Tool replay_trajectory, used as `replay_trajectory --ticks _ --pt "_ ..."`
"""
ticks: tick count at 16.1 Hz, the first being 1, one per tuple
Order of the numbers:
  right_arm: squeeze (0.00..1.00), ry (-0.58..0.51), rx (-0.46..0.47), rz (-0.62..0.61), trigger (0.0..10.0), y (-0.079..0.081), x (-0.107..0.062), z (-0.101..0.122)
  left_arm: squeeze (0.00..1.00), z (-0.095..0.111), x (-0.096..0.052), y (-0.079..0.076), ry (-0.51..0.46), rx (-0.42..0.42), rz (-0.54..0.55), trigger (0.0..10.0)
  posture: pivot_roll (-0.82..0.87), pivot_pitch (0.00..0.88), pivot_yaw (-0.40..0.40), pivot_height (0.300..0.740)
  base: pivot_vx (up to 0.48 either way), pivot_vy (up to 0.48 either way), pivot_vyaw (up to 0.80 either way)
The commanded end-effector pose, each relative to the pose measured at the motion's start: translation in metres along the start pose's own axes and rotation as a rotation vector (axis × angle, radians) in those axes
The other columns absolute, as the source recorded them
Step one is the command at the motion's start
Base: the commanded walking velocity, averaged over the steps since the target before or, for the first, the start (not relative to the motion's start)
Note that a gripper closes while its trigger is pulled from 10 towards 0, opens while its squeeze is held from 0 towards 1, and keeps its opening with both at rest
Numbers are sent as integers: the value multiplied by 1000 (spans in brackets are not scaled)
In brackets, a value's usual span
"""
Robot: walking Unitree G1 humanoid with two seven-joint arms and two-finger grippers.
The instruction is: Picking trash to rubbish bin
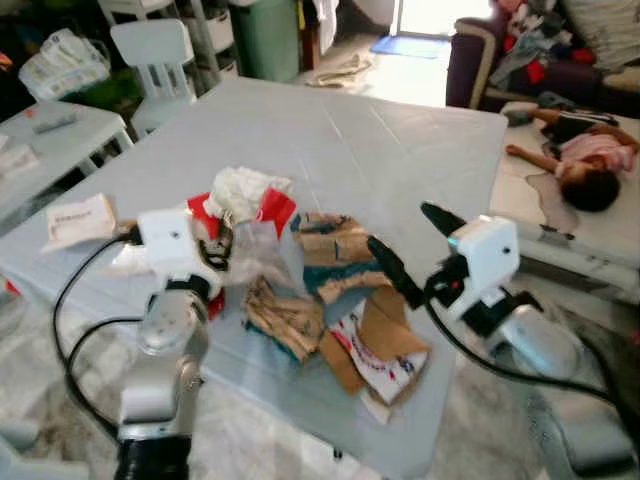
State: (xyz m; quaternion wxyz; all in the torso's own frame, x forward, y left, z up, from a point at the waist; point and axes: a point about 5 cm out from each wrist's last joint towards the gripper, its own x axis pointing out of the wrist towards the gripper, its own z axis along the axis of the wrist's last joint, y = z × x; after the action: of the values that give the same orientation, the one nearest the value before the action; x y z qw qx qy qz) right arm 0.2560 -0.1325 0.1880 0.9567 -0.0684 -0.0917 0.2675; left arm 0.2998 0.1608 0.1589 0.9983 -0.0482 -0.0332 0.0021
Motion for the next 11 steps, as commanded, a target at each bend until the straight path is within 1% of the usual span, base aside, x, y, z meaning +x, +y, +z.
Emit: replay_trajectory --ticks 1,3,6,8,9,11 --pt "0 -22 11 29 10000 4 0 6 0 0 -1 8 1 26 28 10000 -66 77 37 740 0 0 0" --pt "0 -17 32 54 10000 3 -2 9 0 -1 0 10 10 32 36 10000 -65 76 37 740 0 0 0" --pt "0 -10 41 102 10000 4 -3 14 0 3 2 12 22 54 63 10000 -65 76 37 740 0 0 0" --pt "0 0 47 143 10000 4 -5 16 0 4 1 13 52 58 70 10000 -65 76 37 740 0 0 0" --pt "0 4 50 160 10000 5 -5 16 0 1 0 13 67 50 62 10000 -58 78 42 740 0 0 0" --pt "0 9 51 184 10000 7 -4 16 0 -8 2 14 103 60 49 10000 -61 81 43 740 0 0 0"
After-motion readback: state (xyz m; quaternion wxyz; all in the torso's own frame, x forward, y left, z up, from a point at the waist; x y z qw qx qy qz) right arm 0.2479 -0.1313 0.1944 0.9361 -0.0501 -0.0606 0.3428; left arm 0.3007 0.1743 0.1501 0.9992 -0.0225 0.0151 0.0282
